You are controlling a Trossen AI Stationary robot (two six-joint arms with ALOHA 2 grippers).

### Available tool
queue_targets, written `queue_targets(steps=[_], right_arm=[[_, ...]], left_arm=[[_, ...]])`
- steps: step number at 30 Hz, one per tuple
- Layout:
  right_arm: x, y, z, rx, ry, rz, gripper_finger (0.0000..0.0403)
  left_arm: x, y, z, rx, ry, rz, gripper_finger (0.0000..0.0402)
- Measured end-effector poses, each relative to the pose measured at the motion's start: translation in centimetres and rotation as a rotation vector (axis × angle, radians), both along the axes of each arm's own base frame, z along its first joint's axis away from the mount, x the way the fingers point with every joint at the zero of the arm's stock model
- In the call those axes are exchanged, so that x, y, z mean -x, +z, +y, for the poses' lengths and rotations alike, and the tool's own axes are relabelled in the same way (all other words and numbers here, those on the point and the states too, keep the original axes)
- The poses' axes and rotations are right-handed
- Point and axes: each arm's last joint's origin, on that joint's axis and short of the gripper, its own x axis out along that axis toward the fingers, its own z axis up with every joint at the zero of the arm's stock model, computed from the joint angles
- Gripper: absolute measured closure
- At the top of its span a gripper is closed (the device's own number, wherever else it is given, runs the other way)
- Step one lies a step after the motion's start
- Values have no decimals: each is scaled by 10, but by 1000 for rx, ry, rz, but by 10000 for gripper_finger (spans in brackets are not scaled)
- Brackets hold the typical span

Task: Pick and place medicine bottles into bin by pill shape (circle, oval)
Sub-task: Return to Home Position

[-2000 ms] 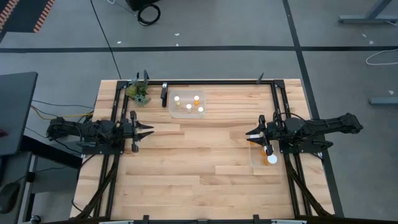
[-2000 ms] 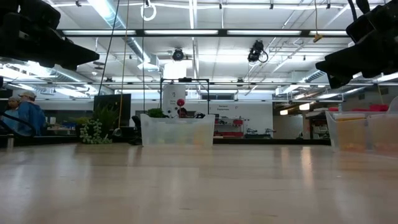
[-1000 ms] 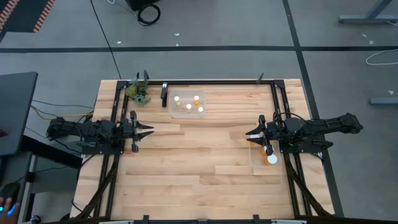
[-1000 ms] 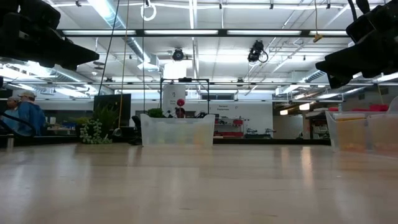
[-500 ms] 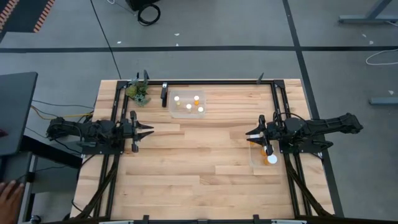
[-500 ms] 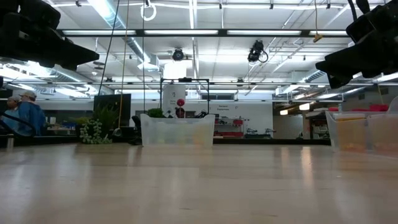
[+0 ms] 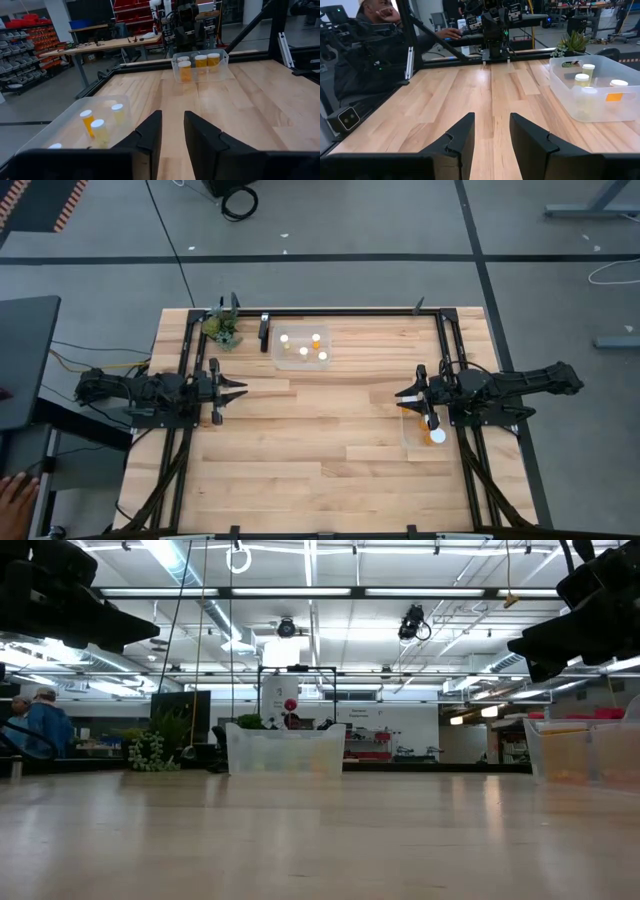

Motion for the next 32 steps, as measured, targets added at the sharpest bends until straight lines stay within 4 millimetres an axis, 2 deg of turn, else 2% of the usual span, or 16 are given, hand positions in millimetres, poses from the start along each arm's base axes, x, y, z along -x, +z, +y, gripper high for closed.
queue_targets(steps=[32], right_arm=[[0,0,0,0,0,0,274]], left_arm=[[0,0,0,0,0,0,316]])
